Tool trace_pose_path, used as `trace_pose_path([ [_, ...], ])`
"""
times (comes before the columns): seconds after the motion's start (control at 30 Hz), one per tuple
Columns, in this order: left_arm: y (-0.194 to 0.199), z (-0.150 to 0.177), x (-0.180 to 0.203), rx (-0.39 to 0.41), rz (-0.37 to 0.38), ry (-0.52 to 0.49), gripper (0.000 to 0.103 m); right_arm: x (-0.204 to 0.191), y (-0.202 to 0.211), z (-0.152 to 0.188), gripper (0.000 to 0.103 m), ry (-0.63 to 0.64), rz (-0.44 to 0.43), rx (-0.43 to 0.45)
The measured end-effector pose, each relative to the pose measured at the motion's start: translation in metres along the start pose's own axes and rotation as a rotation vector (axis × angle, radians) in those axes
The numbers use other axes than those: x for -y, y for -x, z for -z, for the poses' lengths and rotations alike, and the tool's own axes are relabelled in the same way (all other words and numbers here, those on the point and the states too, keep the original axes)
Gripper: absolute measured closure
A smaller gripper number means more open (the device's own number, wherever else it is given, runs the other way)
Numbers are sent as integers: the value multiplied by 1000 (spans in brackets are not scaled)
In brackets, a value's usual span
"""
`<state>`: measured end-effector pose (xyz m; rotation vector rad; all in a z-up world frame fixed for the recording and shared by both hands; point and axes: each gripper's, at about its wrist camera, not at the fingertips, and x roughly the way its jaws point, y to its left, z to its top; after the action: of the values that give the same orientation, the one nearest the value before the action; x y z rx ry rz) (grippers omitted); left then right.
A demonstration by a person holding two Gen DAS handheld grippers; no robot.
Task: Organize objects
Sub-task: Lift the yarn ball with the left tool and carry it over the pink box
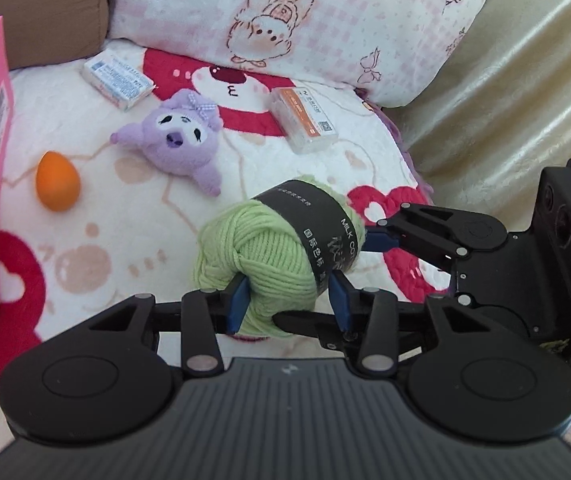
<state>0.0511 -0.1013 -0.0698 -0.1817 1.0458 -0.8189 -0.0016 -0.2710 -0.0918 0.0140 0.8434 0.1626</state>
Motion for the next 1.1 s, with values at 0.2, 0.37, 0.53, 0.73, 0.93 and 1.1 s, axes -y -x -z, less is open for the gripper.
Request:
trace_pose_path([
  [0.2, 28, 10, 0, 10, -5, 22, 62, -14, 25, -2, 29, 14, -46, 27],
  [0.37, 53, 17, -1, 41, -17, 23, 62, -28, 34, -7, 29, 5, -89, 41],
  [0.53, 67, 23, -1, 56, -29, 35, 62, -39, 38, -9, 31, 11, -107, 51],
  [0.73, 83, 26, 1, 66, -49, 18, 62, -51, 43, -12, 31, 22, -111, 65],
  [0.93, 100, 28, 3, 71, -60, -6, 61, -64, 46, -17, 31, 11, -116, 66],
  [1.1, 111, 32, 0, 69, -73, 10, 61, -75, 48, -19, 31, 16, -114, 75],
])
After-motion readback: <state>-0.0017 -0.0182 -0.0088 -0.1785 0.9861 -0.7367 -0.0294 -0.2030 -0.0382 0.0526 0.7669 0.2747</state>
